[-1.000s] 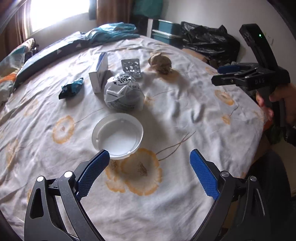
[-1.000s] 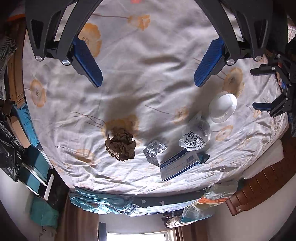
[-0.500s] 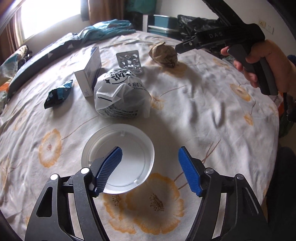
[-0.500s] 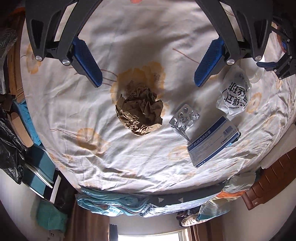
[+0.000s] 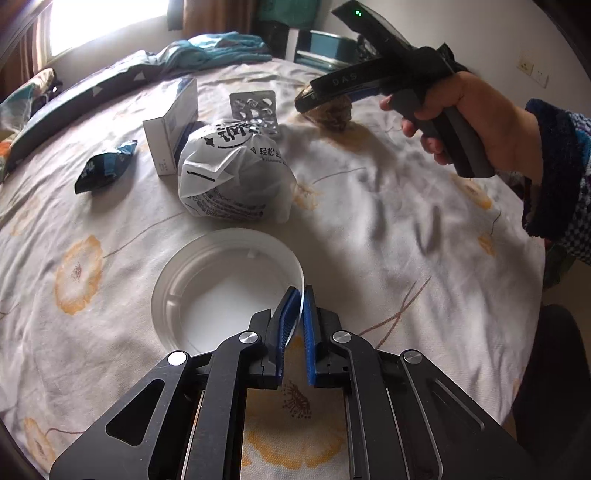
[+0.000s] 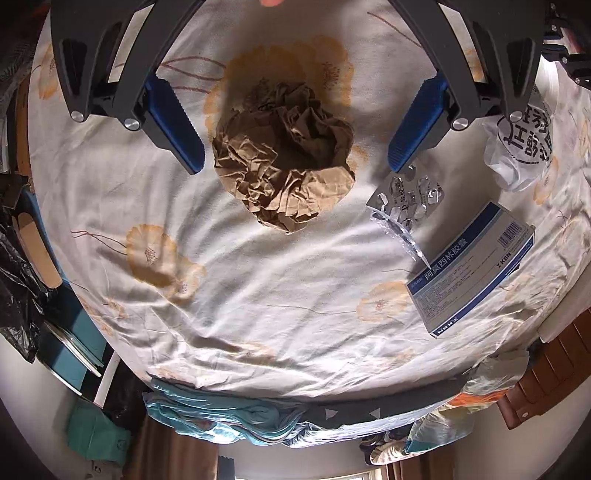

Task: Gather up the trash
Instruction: 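Grasp the crumpled brown paper with the right tool, then carry the white plastic lid in the left tool while the right tool carries the paper over the bin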

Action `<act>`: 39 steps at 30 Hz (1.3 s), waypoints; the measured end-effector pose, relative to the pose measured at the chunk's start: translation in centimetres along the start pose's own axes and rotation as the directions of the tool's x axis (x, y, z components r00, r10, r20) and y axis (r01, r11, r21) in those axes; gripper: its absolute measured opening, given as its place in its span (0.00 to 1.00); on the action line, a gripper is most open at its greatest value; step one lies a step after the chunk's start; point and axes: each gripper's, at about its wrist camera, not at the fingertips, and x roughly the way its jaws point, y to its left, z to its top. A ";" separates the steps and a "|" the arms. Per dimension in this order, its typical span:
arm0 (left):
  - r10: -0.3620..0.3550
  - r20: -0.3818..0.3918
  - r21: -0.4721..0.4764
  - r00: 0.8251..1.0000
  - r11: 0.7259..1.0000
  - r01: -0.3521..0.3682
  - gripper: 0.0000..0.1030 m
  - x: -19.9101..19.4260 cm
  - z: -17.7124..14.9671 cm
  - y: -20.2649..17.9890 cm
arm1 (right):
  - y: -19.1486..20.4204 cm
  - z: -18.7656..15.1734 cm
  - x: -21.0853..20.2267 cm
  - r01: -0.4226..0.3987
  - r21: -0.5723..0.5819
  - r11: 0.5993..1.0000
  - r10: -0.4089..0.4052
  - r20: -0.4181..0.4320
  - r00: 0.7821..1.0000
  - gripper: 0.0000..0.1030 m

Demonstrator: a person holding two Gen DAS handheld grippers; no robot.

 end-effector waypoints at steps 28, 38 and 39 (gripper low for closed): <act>-0.023 0.191 -0.173 0.981 0.983 0.056 0.07 -18.5 -6.4 -3.2 | 6.7 -12.6 -25.4 -0.185 -0.101 0.977 0.203 0.202 0.958 0.59; -0.046 0.155 -0.196 0.987 0.978 0.076 0.08 -22.9 -13.1 -6.6 | 11.8 -22.7 -32.8 -0.255 -0.195 0.947 0.289 0.172 0.942 0.59; -0.046 0.147 -0.194 0.988 0.978 0.074 0.08 -23.1 -13.8 -6.9 | 12.3 -23.6 -32.9 -0.262 -0.202 0.944 0.295 0.155 0.943 0.59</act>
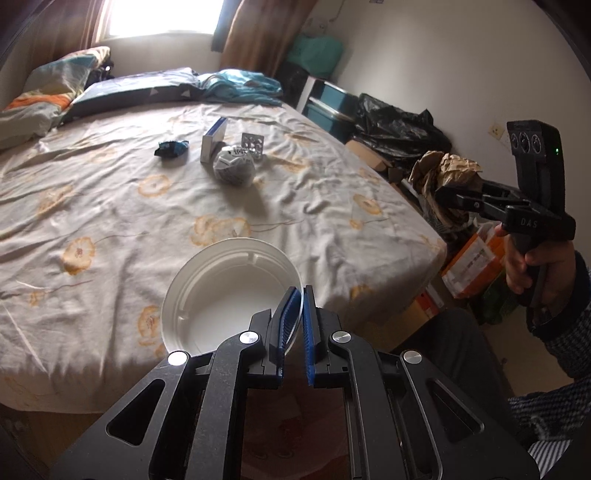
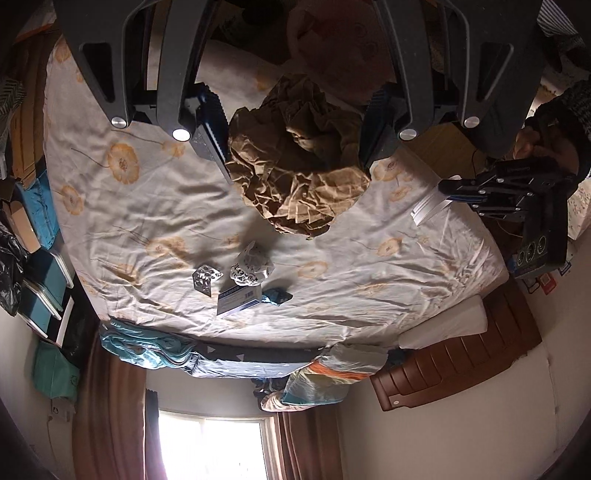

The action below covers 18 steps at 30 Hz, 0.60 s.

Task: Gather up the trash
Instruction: 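Carry the white plastic lid in the left tool while the right tool carries the paper over the bin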

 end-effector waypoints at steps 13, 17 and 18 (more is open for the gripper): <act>-0.018 -0.143 -0.014 0.990 1.000 0.016 0.07 0.6 -7.8 -1.0 | 6.4 -8.6 3.5 -0.123 -0.062 0.990 0.108 -0.212 0.971 0.58; -0.015 -0.216 -0.012 0.976 1.000 0.013 0.07 2.5 -9.6 -0.8 | 6.7 -10.6 5.7 -0.137 -0.064 0.988 0.114 -0.277 0.954 0.58; -0.018 -0.234 -0.012 0.972 1.000 0.015 0.07 3.0 -10.1 -0.7 | 6.8 -11.2 6.3 -0.141 -0.065 0.988 0.116 -0.298 0.948 0.58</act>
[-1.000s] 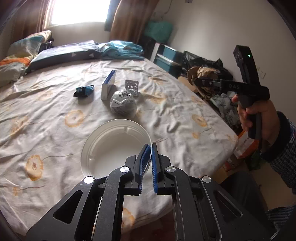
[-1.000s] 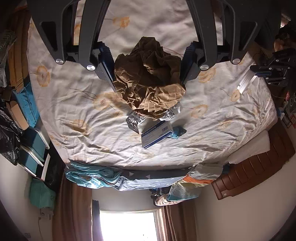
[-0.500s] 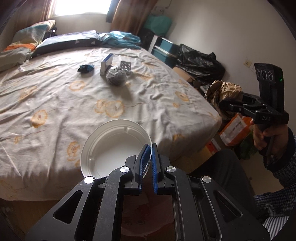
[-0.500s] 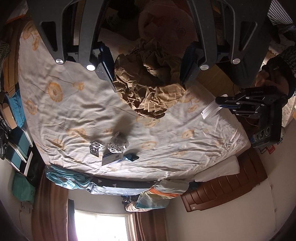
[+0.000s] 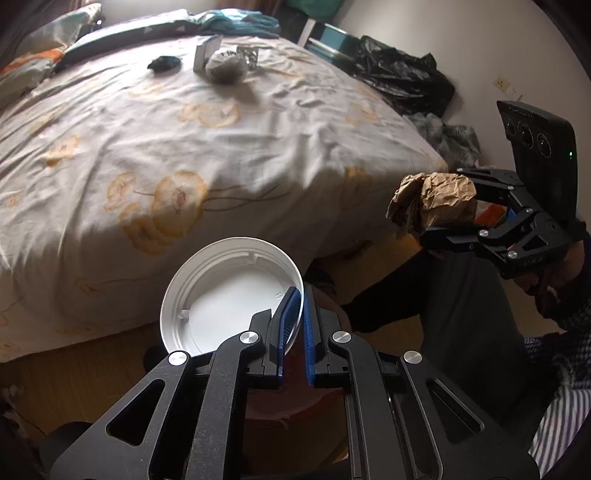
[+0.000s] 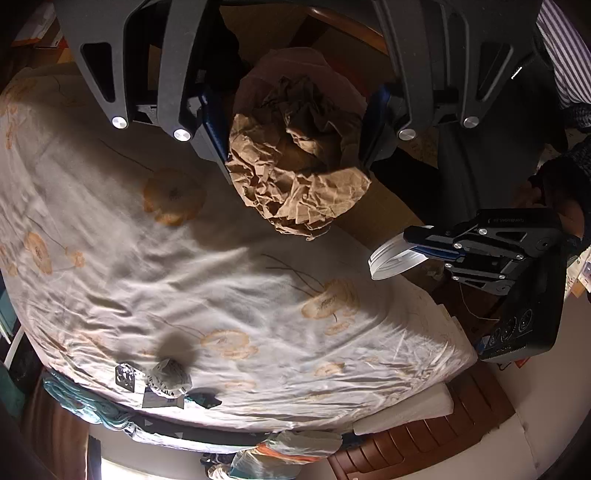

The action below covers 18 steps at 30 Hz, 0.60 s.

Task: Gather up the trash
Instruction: 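Carry the white plastic lid in the left tool while the right tool carries the paper over the bin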

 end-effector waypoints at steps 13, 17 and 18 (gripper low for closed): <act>-0.043 -0.229 -0.015 0.972 0.999 0.040 0.07 9.2 -4.0 1.1 | -0.3 -4.7 9.3 -0.038 -0.032 0.999 0.028 -0.248 0.968 0.58; -0.052 -0.298 -0.021 0.953 0.999 0.048 0.07 11.9 -4.4 1.7 | -0.4 -5.8 11.7 -0.045 -0.047 0.998 0.028 -0.308 0.951 0.58; -0.058 -0.324 -0.025 0.944 0.998 0.052 0.07 12.7 -4.5 1.9 | -0.5 -6.0 12.2 -0.047 -0.046 0.998 0.029 -0.322 0.946 0.58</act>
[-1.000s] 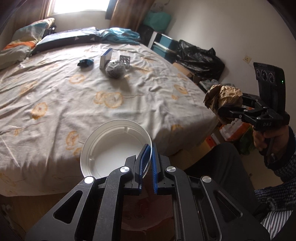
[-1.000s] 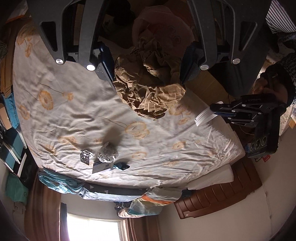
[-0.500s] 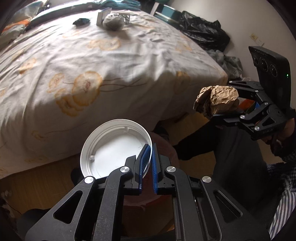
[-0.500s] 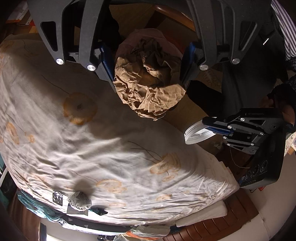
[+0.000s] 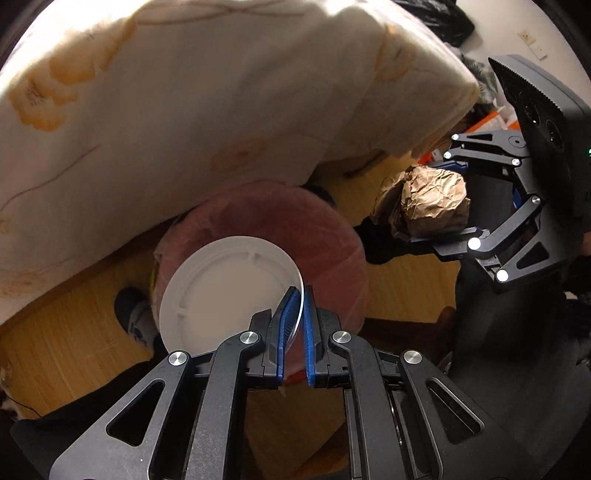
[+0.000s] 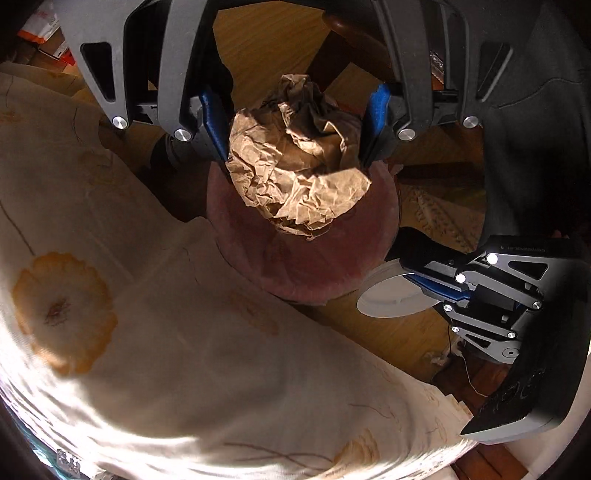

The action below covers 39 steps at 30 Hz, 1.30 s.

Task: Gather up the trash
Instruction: 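Carry the white plastic lid in the left tool while the right tool carries the paper over the bin, then open both tools to drop the lid and paper into the pink bin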

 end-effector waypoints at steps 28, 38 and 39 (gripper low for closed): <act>-0.066 -0.265 -0.112 0.962 0.993 0.038 0.07 13.2 -0.2 5.6 | -3.7 0.1 11.8 -0.057 -0.034 0.998 0.046 -0.267 0.963 0.57; -0.065 -0.193 -0.127 0.979 0.991 0.040 0.94 11.9 0.4 6.0 | -3.6 -0.9 12.7 -0.081 -0.056 0.995 0.061 -0.289 0.955 0.95; -0.066 -0.183 -0.134 0.981 0.990 0.041 0.94 11.7 0.5 6.1 | -3.5 -0.9 12.5 -0.082 -0.059 0.995 0.062 -0.285 0.957 0.95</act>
